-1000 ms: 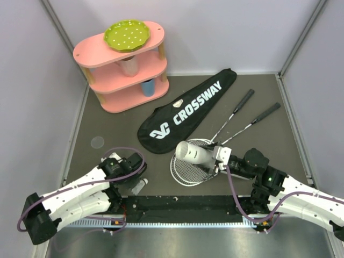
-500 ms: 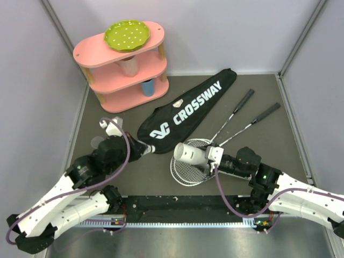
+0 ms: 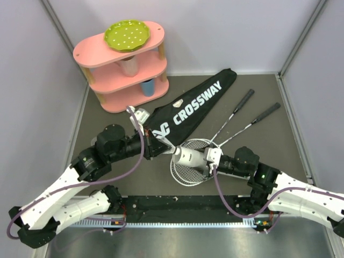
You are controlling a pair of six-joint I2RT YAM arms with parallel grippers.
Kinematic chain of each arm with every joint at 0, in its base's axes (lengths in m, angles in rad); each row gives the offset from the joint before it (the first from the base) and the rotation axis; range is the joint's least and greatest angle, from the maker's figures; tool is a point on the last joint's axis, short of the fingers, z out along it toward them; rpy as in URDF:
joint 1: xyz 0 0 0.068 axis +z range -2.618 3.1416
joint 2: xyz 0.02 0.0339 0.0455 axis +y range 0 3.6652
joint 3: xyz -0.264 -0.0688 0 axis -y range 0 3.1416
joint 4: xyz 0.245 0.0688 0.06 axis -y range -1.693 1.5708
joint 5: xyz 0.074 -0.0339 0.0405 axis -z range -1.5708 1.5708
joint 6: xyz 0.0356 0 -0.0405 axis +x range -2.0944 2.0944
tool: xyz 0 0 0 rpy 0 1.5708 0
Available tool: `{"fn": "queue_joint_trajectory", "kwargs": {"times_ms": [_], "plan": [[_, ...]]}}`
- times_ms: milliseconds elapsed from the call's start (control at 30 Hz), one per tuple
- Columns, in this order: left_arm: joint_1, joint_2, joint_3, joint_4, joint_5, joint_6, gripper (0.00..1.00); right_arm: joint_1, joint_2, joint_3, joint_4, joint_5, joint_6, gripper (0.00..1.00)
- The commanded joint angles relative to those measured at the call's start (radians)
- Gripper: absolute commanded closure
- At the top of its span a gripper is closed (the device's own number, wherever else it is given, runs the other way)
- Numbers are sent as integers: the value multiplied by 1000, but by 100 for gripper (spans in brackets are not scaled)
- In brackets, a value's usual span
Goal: Pack up the badminton gear
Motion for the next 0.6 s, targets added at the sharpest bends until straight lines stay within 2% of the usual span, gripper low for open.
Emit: {"fn": "queue_joint_trajectory", "kwargs": {"times_ms": [0,300,333,367,400,433,467,533,567], "plan": [[4,19,-60,212,177,-28,100,9,-5,37,115,-37,35,84],[4,77,-108,298,243,-68,100,10,-12,31,138,-28,44,84],[3,82,-110,304,275,-69,94,9,-12,31,140,-29,46,84],[4,85,-107,306,286,-69,84,10,-11,32,138,-31,44,84],[4,77,-104,304,292,-65,71,10,-9,32,135,-28,44,84],[3,68,-102,307,287,-57,51,10,-8,32,134,-28,44,84],[3,58,-105,304,281,-53,41,10,-9,32,129,-26,44,84],[3,22,-113,303,272,-42,24,10,-14,32,125,-25,41,84],[4,15,-113,298,263,-40,21,10,-14,34,122,-26,41,84]]}}
